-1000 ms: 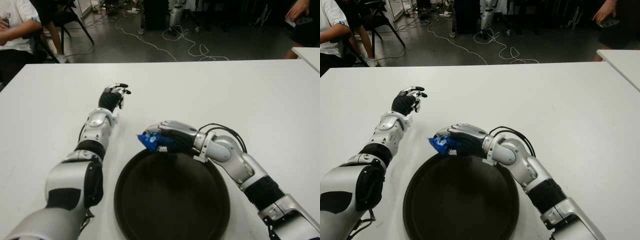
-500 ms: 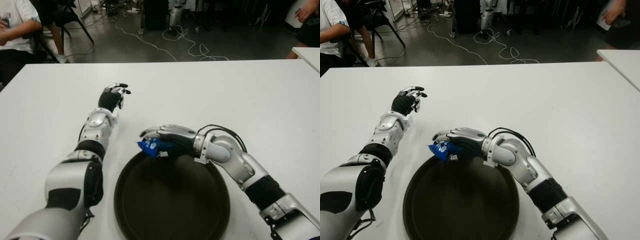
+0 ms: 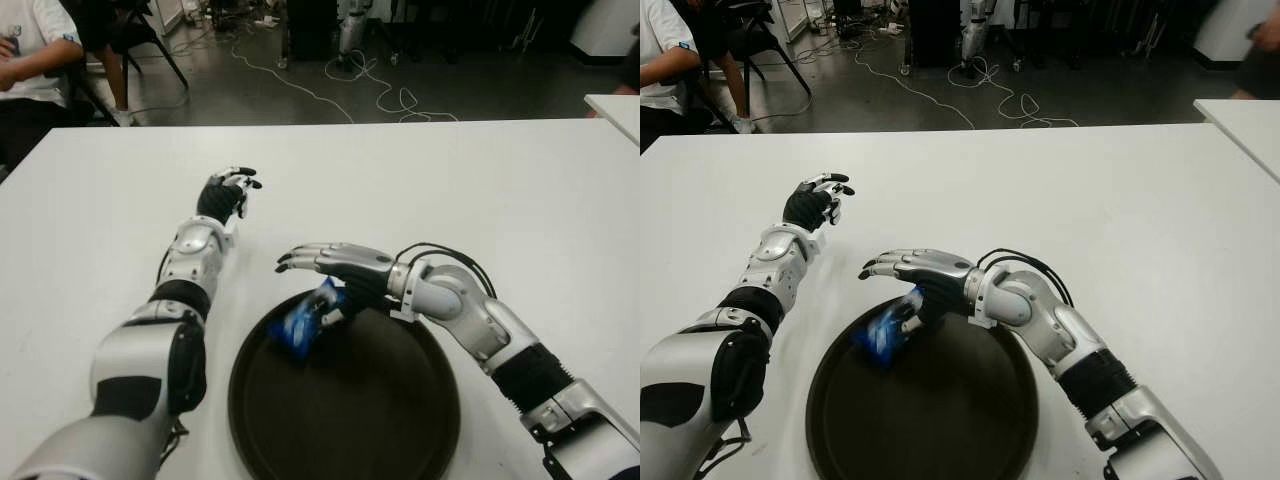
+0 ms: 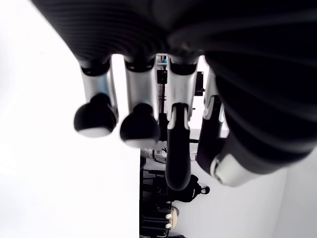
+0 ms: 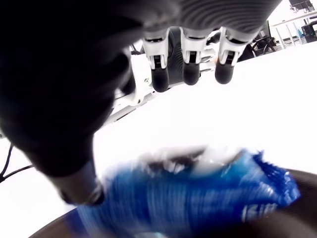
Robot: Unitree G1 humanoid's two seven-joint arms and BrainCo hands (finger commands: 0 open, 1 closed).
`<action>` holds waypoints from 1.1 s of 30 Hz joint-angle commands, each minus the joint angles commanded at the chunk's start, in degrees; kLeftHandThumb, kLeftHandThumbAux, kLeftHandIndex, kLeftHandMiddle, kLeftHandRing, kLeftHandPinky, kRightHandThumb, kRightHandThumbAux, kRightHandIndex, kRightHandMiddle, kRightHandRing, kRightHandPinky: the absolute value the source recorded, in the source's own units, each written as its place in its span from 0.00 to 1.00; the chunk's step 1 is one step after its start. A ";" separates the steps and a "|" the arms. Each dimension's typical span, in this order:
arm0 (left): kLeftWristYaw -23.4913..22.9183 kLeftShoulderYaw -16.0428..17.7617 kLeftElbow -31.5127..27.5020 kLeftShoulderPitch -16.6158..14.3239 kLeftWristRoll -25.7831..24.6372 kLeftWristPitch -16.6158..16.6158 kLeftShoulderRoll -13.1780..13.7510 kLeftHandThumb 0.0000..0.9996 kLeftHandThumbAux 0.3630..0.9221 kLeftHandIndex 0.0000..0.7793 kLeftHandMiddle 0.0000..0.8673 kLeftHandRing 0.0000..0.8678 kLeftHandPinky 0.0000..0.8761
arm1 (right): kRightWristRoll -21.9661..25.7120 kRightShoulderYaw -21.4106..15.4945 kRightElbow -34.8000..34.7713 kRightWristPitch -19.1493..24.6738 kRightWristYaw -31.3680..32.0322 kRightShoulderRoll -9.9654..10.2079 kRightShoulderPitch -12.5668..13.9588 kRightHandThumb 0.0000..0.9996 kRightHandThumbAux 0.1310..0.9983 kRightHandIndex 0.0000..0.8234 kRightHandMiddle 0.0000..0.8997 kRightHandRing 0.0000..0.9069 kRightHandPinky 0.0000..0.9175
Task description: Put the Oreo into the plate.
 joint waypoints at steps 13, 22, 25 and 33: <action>0.42 -0.07 0.06 -0.16 0.06 0.07 -0.10 0.85 0.54 0.52 0.61 0.98 0.97 | -0.53 0.13 -0.02 -0.04 0.08 -0.68 -0.60 0.00 0.71 0.00 0.00 0.00 0.00; 0.69 0.20 0.11 -0.33 -0.20 0.32 -0.22 0.85 0.54 0.52 0.60 0.96 0.95 | -0.94 0.29 0.72 -0.67 0.25 -1.11 -1.62 0.00 0.70 0.00 0.00 0.00 0.00; 1.14 0.04 0.15 -0.43 0.02 0.47 -0.20 0.85 0.54 0.52 0.60 0.96 0.95 | -0.78 0.29 0.65 -0.44 0.70 -1.32 -1.82 0.00 0.70 0.00 0.00 0.00 0.00; 0.87 -0.16 0.16 -0.49 0.10 0.46 -0.19 0.85 0.54 0.52 0.60 0.96 0.95 | 0.42 -0.54 -0.20 0.43 2.22 -2.08 -1.91 0.00 0.67 0.00 0.00 0.00 0.00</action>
